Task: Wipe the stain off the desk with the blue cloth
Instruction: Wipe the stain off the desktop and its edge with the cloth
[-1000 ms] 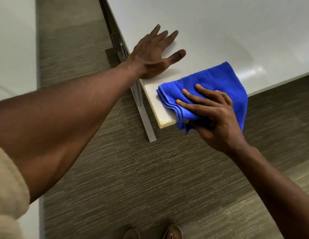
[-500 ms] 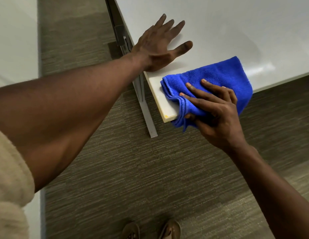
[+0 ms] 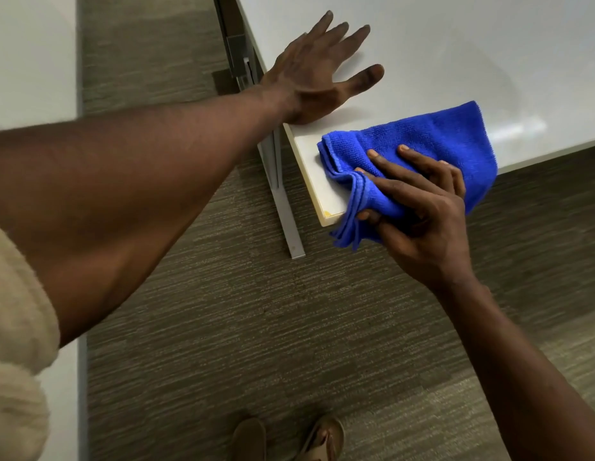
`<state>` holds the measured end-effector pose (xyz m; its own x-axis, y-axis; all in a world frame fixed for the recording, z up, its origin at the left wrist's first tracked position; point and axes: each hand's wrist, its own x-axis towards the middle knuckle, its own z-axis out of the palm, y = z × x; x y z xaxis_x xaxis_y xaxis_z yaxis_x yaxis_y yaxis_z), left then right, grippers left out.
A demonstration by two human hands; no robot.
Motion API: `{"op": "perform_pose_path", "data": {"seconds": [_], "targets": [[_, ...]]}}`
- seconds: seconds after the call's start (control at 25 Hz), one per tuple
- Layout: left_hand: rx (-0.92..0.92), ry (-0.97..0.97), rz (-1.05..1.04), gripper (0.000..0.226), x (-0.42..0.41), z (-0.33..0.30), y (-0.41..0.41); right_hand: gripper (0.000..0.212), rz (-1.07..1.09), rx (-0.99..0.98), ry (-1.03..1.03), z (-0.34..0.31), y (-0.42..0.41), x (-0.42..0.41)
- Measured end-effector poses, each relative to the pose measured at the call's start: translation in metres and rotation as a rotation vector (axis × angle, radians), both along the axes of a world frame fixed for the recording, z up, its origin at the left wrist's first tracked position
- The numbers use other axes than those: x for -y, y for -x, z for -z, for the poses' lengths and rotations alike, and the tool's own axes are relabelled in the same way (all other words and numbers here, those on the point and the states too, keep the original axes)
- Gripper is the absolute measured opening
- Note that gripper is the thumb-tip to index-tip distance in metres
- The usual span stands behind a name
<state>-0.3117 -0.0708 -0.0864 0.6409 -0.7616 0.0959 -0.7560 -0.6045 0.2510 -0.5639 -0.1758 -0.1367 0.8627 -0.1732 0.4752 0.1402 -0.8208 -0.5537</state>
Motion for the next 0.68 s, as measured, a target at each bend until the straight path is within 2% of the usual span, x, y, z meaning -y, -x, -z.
{"op": "perform_pose_path", "data": {"seconds": [0.28,0.52,0.68], "targets": [[0.012,-0.009,-0.007,0.088,0.0,0.001,0.0,0.066,0.125,0.075,0.011,0.005,-0.004,-0.022],[-0.014,-0.007,0.001,0.089,0.001,-0.002,0.0,0.047,0.155,0.113,-0.022,0.008,-0.002,-0.028],[-0.034,0.015,0.0,0.09,0.001,-0.001,-0.003,0.066,0.186,0.081,0.131,0.017,-0.002,-0.031]]}}
